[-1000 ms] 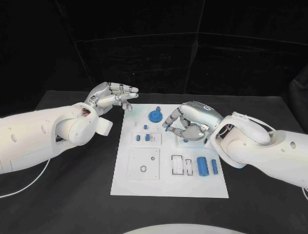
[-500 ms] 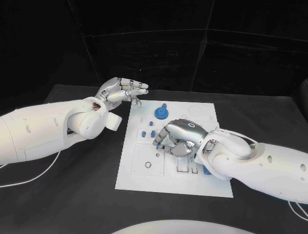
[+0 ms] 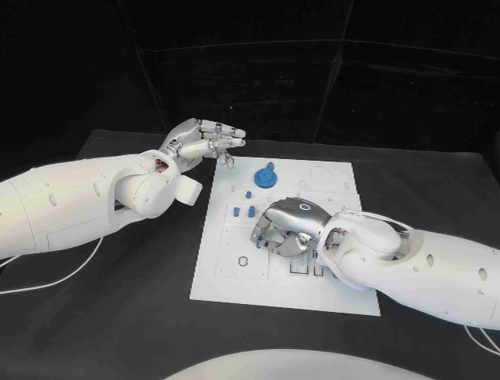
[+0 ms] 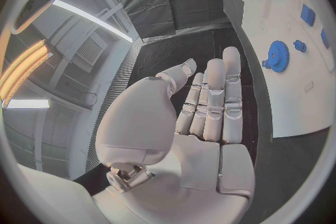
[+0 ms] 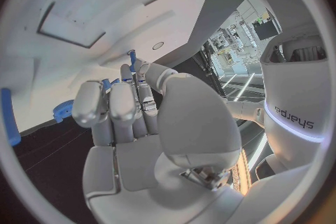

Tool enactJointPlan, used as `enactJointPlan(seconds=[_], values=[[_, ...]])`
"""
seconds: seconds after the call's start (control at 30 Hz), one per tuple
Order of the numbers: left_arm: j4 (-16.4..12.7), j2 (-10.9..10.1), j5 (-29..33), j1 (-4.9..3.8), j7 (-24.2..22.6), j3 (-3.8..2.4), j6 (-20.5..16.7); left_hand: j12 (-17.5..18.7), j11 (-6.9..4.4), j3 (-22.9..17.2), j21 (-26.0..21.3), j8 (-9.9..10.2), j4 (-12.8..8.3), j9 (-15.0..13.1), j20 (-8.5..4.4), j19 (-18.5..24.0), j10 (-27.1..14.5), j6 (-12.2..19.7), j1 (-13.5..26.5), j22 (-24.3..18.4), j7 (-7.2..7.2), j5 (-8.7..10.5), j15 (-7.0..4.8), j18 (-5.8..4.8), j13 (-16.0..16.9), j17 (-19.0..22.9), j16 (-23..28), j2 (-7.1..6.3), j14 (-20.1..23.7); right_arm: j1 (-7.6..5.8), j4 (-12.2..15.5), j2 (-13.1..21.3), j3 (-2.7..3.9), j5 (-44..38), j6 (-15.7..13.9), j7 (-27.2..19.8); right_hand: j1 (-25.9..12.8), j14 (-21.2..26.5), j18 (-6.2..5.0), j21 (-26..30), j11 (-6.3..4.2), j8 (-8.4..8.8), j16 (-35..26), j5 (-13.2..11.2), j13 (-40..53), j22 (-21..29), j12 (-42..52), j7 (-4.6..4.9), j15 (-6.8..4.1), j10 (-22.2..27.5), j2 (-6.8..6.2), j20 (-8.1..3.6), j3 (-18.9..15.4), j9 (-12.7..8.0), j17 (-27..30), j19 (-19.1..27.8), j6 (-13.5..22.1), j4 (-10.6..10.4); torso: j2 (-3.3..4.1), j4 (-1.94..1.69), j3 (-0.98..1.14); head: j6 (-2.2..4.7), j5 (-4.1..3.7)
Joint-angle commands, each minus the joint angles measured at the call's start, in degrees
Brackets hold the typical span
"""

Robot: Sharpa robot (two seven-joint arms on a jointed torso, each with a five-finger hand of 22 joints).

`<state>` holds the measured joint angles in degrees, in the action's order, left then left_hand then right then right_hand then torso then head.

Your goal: Assemble the parts on the task board

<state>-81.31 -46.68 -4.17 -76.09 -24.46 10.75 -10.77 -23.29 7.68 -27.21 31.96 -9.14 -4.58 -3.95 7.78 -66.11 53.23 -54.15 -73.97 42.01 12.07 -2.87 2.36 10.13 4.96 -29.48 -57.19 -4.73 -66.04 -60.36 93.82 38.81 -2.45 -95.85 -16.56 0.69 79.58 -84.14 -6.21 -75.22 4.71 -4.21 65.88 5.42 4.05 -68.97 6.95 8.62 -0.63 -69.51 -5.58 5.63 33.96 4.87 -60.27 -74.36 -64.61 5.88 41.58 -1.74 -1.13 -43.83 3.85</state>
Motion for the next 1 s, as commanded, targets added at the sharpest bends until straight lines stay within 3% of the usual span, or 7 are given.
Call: enactJointPlan(seconds=[0.03, 1.0], values=[[0.00, 0.06, 0.15, -0.10, -0.11, -0.05, 0.16, -0.25, 0.03, 0.33, -0.33, -0.27, -0.05, 0.07, 0.09, -0.09, -0.42, 0.41, 0.04, -0.04, -0.08, -0.19, 0.05, 0.33, -0.07, 0.05, 0.28, 0.62, 0.32, -0.04, 0.19, 0.08, 0.00, -2.53, 1.44, 1.46, -0.60, -1.20, 1.04, -0.32, -0.10, 0.33, 0.40, 0.40, 0.07, -0.10, -0.25, 0.09, 0.31, 0.23, 0.17, 0.09, -0.12, -0.07, -0.08, -0.41, 0.41, -0.05, -0.04, 0.03, -0.02, -0.18, 0.06], [0.25, -0.14, 0.15, -0.10, 0.34, -0.05, 0.38, -0.33, 0.07, 0.42, -0.45, -0.33, -0.07, 0.08, 0.11, -0.07, -0.59, 0.56, 0.06, -0.15, -0.03, -0.19, 0.08, 0.33, -0.10, 0.18, 0.33, 0.58, 0.41, 0.25, 1.34, -0.36, 0.00, -7.02, 2.93, 2.43, -0.75, -1.15, 1.04, -0.37, -0.12, 0.27, 0.43, 0.47, 0.11, -0.16, -0.30, 0.05, 0.33, 0.23, -0.05, 0.14, -0.42, -0.05, -0.02, -0.39, 0.44, 0.18, -0.04, 0.02, -0.06, -0.81, 0.04]])
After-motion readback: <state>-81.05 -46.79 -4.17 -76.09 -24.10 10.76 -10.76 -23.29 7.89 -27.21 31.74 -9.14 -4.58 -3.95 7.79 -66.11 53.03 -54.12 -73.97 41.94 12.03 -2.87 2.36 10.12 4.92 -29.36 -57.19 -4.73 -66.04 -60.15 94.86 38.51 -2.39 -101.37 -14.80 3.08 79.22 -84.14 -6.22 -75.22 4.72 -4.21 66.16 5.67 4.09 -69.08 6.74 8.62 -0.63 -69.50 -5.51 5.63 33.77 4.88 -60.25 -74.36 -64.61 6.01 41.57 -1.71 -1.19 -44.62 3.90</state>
